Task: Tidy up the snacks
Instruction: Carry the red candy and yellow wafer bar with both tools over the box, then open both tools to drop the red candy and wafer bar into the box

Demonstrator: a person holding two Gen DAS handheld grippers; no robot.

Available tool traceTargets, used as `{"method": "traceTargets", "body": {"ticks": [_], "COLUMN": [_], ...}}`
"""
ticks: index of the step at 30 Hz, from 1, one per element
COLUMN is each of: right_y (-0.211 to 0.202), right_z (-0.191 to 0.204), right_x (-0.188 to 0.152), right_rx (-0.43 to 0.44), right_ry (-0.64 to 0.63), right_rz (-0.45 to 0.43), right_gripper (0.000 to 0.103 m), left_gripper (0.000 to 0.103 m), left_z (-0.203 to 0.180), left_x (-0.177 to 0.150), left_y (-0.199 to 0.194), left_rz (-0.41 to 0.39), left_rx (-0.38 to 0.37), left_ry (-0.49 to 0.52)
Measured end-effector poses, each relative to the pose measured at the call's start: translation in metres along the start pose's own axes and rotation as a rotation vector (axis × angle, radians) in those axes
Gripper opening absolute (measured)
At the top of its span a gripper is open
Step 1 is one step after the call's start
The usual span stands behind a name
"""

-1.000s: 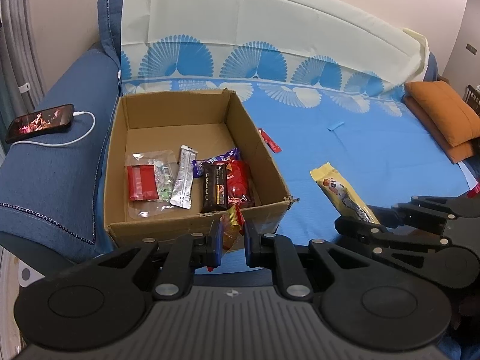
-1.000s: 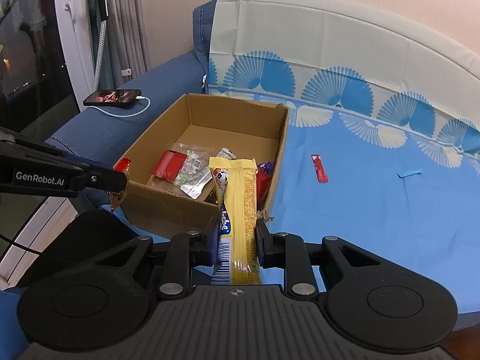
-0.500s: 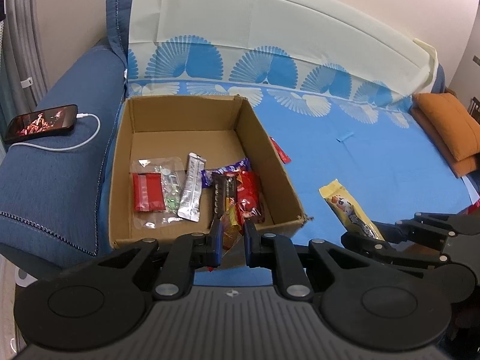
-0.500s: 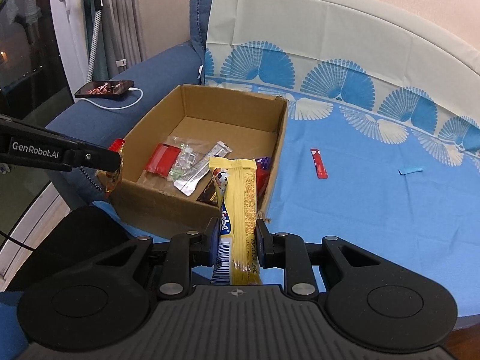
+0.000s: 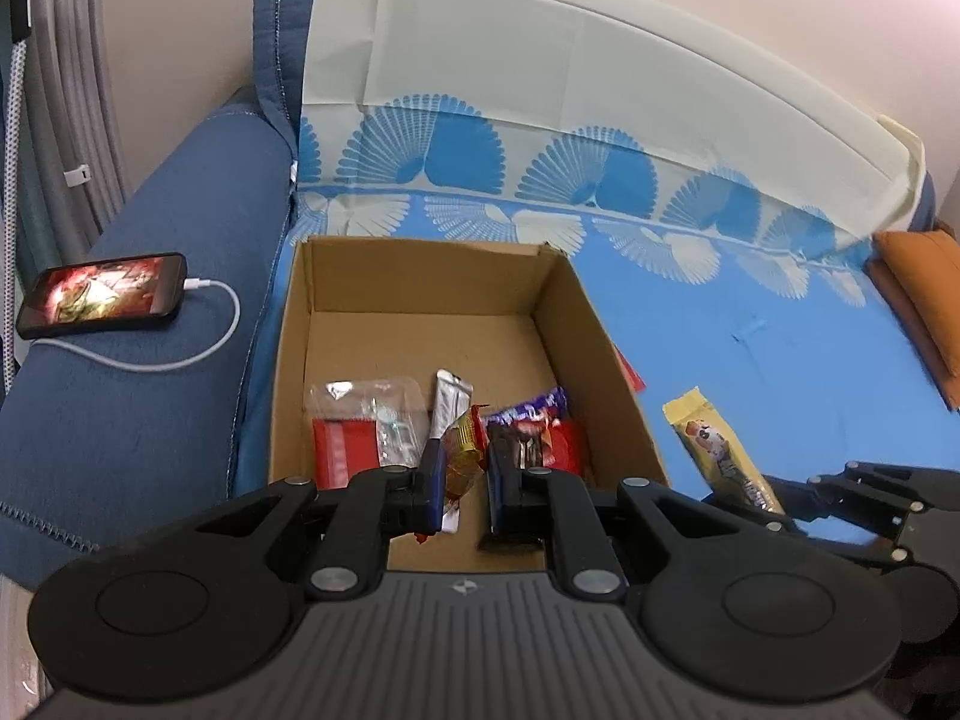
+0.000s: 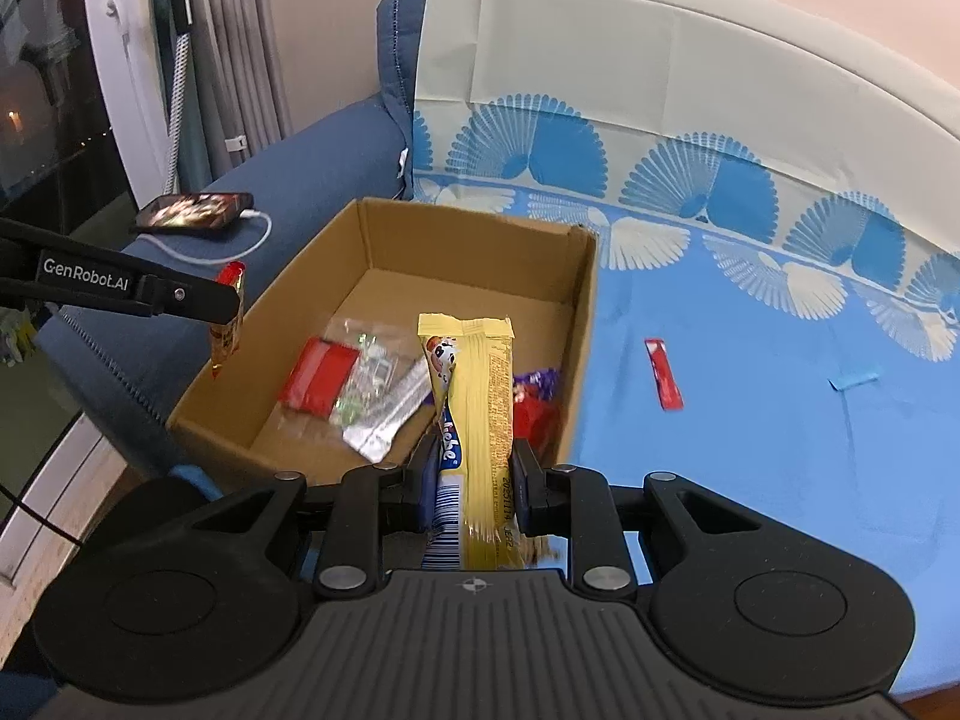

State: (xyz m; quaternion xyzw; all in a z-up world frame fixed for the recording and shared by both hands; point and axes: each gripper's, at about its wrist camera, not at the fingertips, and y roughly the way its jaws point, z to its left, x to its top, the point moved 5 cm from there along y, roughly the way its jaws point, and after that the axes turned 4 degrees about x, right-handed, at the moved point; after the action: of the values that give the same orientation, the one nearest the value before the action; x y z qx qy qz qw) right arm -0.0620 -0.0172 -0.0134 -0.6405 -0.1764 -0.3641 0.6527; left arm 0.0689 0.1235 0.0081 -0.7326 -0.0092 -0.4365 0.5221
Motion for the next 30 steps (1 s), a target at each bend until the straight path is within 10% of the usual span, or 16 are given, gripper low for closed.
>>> {"method": "traceTargets", "body": {"ticks": [27,29,30], "right_y": [0.137,0.143,0.144], "right_z": [-0.03,-0.03,-0.03], "right_x": [0.034,0.034,0.035], "right_rx": [0.009,0.017,0.018], "right_ry": [0.03,0.028,0.027], "right_rz": [0.097,0.101,0.097], "right_gripper": [0.026,0.03,0.05], "left_gripper": [0.018,0.036,0.069], "left_z": [0.02,0.023,0.025], "left_x": [0.034,0.032,0.032], "left_y": [0.147,0.151,0.15], "left_rz": [0.154,0.174,0.178], "left_rx": [0.15,0.185,0.182], "left_ry": [0.006,0.01,0.008]}}
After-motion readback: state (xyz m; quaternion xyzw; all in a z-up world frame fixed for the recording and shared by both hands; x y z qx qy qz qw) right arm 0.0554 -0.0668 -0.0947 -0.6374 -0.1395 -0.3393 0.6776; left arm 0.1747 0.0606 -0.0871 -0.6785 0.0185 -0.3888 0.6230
